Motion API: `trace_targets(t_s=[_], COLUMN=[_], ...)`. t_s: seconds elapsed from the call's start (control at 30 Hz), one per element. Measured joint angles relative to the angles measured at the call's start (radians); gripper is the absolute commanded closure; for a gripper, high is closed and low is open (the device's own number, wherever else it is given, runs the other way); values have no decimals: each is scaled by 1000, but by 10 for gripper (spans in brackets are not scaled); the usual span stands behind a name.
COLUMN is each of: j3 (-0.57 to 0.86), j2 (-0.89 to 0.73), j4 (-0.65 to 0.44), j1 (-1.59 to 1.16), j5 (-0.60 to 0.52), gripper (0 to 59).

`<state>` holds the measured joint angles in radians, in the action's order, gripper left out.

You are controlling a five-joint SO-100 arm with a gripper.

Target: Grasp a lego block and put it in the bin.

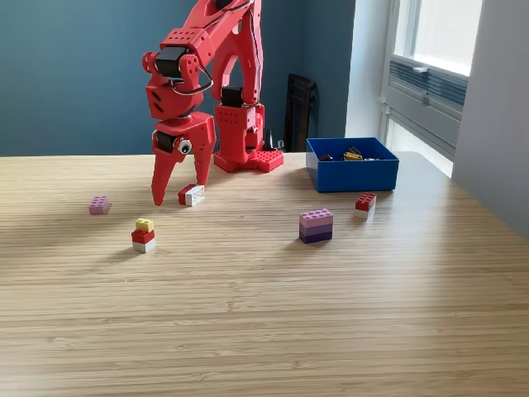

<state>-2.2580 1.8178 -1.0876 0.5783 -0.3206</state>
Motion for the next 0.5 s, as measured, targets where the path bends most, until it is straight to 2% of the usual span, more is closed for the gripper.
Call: trace_targets(t_s=[0.13,0.3,0.5], j3=[-11,-23,-40], j2=[2,3,26], j4=[6,6,15], j1=[-41,-94,-132], j5=[-9,-40,-48], gripper=[261,336,397])
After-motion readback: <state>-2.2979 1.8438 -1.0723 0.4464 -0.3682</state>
